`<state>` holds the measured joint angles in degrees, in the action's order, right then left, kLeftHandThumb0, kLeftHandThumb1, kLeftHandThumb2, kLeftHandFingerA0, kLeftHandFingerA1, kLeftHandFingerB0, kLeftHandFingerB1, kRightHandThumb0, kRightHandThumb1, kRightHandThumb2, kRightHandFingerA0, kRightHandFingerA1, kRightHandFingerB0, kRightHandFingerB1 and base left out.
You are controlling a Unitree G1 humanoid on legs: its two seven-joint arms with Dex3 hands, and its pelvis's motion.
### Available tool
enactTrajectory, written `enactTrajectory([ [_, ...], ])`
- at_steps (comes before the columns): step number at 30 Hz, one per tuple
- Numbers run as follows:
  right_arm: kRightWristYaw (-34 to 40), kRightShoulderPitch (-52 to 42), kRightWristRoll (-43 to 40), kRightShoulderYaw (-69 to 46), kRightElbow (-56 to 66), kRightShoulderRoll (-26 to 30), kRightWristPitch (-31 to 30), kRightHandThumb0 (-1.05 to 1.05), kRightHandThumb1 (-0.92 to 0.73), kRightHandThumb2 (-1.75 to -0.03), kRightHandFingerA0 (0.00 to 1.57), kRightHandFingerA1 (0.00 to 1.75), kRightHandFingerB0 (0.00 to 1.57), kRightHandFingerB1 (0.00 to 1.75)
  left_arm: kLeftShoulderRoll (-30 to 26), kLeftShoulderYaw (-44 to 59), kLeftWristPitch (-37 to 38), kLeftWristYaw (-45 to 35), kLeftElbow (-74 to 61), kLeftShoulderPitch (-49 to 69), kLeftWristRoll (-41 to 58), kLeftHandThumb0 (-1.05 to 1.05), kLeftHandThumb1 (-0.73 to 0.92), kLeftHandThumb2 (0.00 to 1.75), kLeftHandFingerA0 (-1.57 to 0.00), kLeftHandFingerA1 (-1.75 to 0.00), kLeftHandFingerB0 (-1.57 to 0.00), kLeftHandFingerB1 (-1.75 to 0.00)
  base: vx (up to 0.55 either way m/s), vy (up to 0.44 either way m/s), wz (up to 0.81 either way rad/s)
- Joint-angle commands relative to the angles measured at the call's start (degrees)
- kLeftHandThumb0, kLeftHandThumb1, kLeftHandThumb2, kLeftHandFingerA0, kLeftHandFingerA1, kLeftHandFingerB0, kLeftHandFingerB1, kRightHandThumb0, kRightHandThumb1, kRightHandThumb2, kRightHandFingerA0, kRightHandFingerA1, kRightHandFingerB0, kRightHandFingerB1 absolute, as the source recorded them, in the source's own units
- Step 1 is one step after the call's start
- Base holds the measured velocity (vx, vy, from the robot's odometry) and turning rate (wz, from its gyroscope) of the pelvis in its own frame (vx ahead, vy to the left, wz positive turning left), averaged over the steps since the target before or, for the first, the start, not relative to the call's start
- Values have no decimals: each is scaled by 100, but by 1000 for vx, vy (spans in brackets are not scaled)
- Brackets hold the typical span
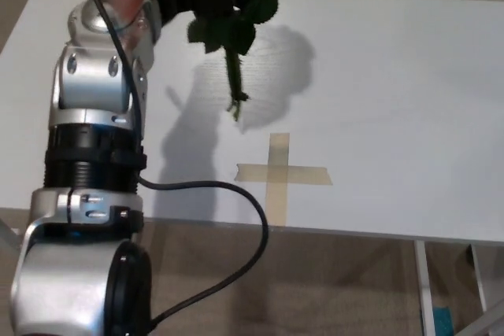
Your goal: Use the left hand to pick up the rose and passes it to a human.
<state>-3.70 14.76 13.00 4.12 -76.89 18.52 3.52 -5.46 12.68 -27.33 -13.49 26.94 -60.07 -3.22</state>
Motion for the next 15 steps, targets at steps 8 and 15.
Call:
enactTrajectory([
  [8,-92,-80,69,72,-41,-98,-126,-44,-67,-60,71,47,61,42,469,-358,-940,98,-535,390,466,-16,80,65,-94,-148,-64,-46,0,0,0],
  [15,-102,18,77,95,-25,-112,-183,-44,-67,-60,69,46,60,42,613,-570,-792,131,-217,345,552,-14,80,63,-94,-143,-82,-66,0,0,0],
])
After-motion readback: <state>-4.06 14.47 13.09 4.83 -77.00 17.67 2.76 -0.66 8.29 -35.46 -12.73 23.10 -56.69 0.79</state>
